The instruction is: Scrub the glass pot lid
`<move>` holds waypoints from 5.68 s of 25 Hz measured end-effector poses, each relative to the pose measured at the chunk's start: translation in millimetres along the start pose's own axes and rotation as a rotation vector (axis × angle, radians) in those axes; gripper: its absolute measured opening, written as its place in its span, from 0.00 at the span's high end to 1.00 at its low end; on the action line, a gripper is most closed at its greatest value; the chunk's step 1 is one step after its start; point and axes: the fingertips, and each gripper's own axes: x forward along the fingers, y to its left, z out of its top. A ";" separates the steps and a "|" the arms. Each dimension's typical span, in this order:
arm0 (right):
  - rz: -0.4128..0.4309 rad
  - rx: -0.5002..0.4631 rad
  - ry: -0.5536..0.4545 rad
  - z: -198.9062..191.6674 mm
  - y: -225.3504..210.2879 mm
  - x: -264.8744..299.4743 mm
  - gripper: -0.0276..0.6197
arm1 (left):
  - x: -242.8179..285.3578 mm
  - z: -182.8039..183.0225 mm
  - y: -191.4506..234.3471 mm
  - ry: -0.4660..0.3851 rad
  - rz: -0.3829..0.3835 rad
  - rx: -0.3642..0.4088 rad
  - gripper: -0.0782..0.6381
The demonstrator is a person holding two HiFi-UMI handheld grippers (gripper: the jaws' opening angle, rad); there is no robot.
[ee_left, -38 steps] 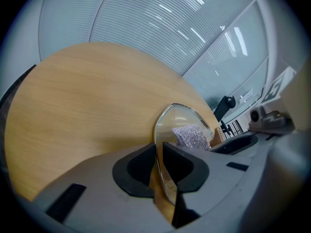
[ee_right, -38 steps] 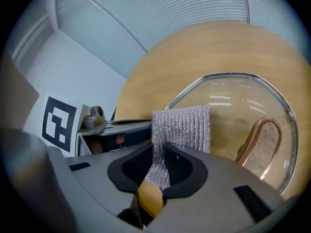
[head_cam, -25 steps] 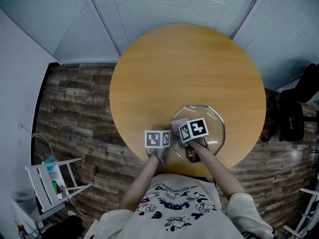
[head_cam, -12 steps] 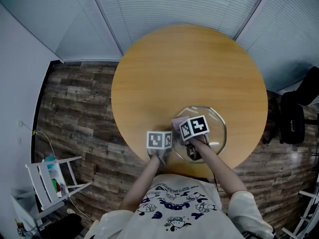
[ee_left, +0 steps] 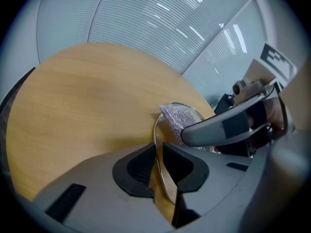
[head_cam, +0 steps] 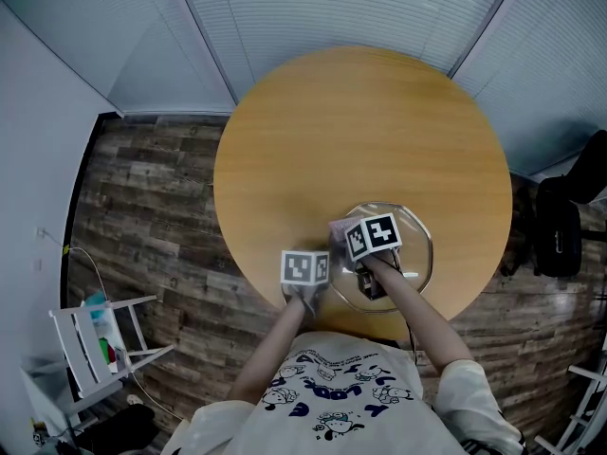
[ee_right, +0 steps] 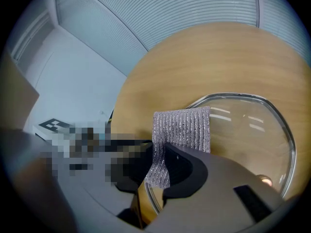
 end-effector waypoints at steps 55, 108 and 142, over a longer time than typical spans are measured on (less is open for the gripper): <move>-0.081 0.028 0.030 47.1 -55.0 -15.3 0.84 | 2.3 -2.4 -4.1 0.010 -0.009 0.013 0.81; -0.180 0.195 -0.079 34.0 -143.6 -68.5 0.84 | 3.9 -1.5 -3.6 -0.003 0.012 0.013 0.81; -0.230 0.265 -0.115 -16.7 -179.2 -100.5 0.84 | 4.7 -0.1 -5.6 -0.008 0.025 0.010 0.81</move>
